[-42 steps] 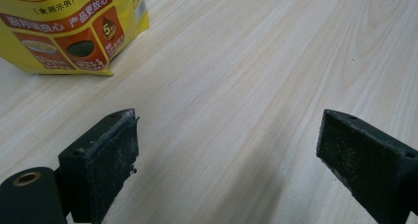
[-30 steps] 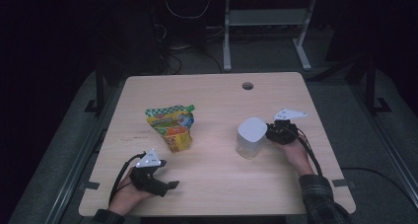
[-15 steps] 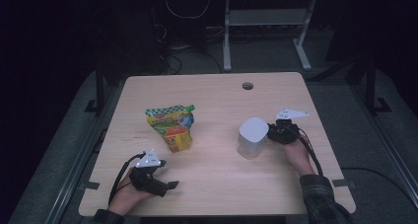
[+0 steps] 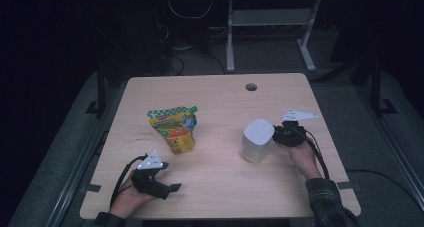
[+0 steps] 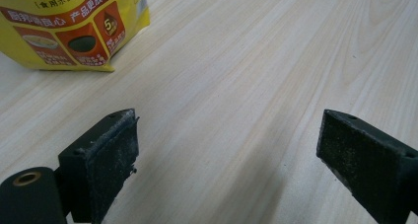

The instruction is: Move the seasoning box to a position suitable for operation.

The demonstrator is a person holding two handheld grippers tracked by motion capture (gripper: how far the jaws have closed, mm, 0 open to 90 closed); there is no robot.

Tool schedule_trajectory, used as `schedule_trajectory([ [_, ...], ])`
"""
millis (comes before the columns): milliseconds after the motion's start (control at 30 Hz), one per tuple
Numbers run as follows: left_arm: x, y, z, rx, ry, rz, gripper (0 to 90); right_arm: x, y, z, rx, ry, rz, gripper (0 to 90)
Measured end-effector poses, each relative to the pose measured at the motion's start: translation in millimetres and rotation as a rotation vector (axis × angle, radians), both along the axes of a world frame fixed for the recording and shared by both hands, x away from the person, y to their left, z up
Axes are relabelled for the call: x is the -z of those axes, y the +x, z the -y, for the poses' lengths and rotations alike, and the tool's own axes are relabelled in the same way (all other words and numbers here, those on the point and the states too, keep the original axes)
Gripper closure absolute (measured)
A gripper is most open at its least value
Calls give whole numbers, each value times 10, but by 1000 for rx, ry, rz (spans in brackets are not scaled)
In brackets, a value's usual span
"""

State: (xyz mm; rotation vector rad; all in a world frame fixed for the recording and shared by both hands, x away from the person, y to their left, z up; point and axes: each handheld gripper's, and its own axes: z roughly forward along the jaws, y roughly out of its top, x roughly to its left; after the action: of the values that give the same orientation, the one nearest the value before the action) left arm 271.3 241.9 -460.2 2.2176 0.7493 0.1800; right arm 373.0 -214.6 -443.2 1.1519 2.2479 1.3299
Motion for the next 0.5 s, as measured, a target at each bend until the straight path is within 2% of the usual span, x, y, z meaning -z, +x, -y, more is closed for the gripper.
schedule_trajectory([
  [500,-6,-9,-2,-4,-2,2,85,-107,-188,-135,-34,11,-18,778],
])
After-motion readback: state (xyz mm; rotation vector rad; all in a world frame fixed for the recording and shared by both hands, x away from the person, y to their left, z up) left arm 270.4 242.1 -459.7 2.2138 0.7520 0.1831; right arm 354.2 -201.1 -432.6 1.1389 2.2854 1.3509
